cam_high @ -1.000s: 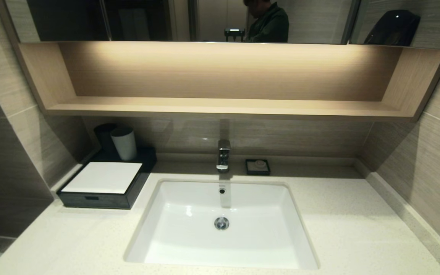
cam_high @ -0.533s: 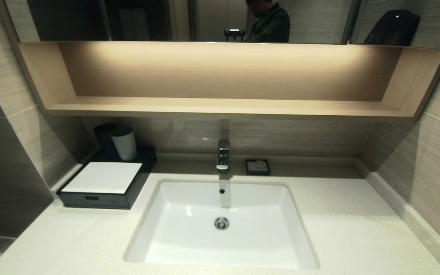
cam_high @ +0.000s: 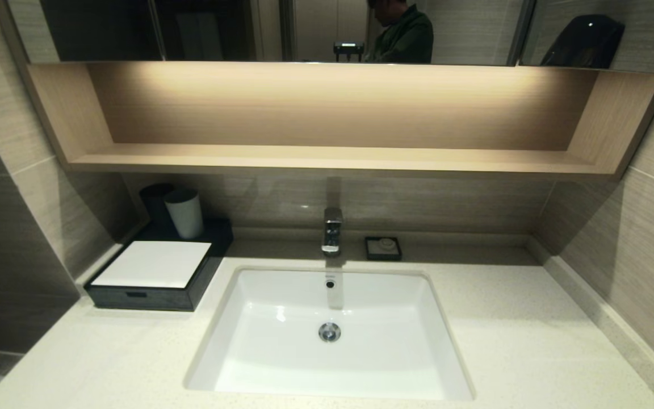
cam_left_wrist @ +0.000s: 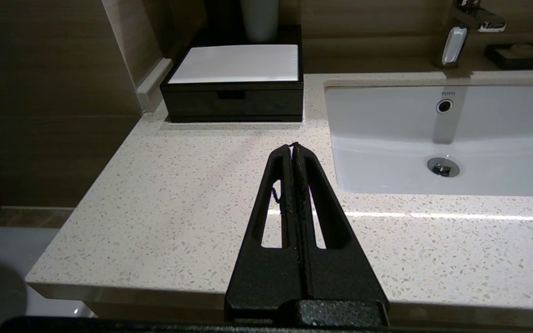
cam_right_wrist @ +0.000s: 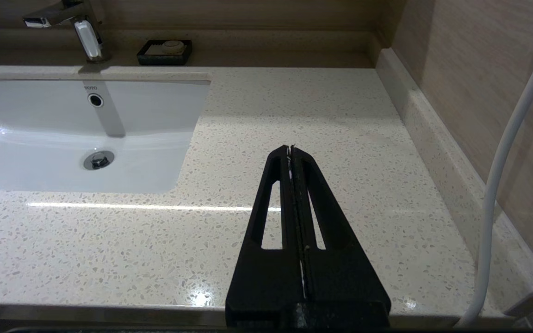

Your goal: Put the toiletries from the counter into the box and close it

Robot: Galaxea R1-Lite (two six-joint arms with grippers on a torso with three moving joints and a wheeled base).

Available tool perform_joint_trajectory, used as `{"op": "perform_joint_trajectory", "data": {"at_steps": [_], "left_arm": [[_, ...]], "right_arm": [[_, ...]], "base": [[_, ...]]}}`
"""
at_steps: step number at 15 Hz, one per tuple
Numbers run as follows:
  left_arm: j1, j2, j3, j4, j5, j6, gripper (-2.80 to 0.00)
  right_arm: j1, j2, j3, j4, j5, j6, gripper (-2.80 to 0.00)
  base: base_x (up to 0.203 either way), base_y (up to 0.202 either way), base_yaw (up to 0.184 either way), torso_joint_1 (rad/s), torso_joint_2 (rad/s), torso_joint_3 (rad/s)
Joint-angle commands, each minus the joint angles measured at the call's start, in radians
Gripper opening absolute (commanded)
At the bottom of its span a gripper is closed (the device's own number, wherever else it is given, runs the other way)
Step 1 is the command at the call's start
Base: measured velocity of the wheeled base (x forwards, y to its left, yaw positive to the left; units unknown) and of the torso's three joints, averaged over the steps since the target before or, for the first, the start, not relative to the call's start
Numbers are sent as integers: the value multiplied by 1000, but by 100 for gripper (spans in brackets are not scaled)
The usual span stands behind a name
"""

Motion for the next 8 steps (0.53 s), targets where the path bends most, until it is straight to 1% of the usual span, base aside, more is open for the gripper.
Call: {"op": "perform_joint_trajectory", "data": {"at_steps": [1,4,8], "left_arm": [[0,1,0,-2,-6,15,-280],[0,1,0,-2,-4,-13,-280],[0,1,0,-2,-2,-14,-280]], "right_arm": [[1,0,0,0,0,0,-280],[1,0,0,0,0,0,-280],[0,0,0,0,0,0,-280]], "base": [[0,0,0,0,0,0],[0,0,0,0,0,0],[0,0,0,0,0,0]]}}
